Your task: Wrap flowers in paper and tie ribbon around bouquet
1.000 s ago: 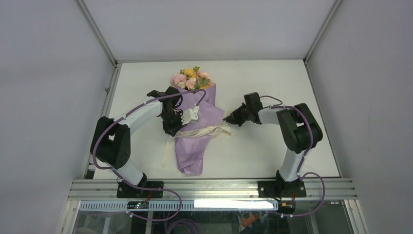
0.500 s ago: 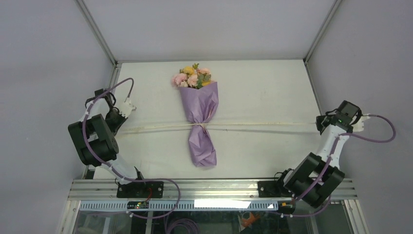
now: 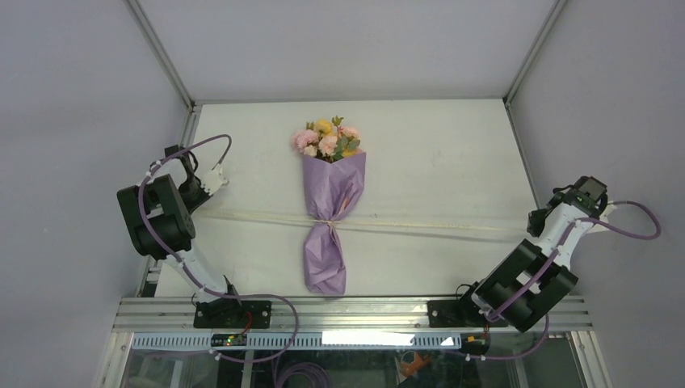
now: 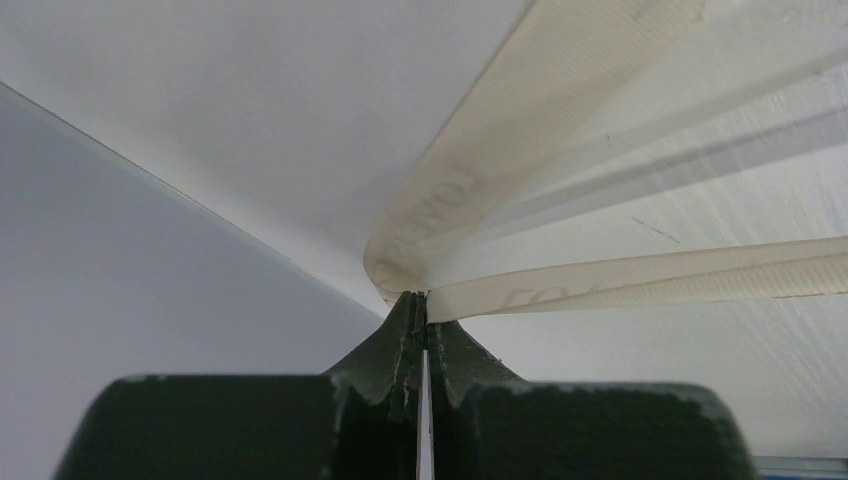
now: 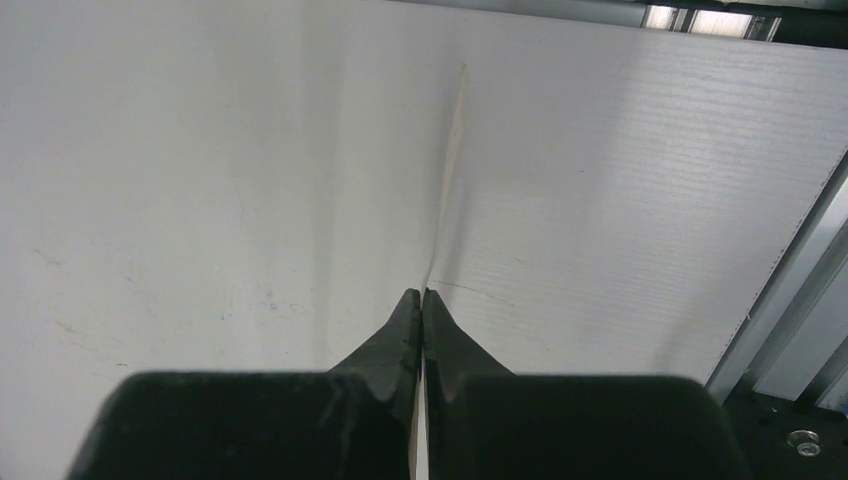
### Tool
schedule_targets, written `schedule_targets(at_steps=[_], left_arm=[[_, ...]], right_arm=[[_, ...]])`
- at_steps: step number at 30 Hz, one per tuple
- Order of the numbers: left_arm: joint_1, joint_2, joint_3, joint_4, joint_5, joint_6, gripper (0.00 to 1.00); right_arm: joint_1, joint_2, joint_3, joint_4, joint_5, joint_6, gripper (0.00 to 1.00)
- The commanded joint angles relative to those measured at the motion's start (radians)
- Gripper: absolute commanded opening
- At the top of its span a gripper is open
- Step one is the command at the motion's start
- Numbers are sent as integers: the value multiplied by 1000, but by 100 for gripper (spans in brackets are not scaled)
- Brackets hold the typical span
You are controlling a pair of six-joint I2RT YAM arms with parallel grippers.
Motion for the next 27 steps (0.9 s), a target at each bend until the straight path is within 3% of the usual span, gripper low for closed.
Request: schedule_targets(at_steps=[1,14,21,24,27], left_arm=[[36,-25,44,126,-132,48,0],[63,2,49,132,-130,53,0],[73,-8,32,132,-121,54,0],[27,-56,34,-5,-68,-6,0],[-147,-162,30,-192,53,-94,0]], right_arm=[[-20,26,80,139,136,-62,0],[18,131,222,97,212,-113,0],[29,150,218,108,210,-126,0],[184,117,212,101,221,-166,0],[430,38,189,104,153,-156,0]])
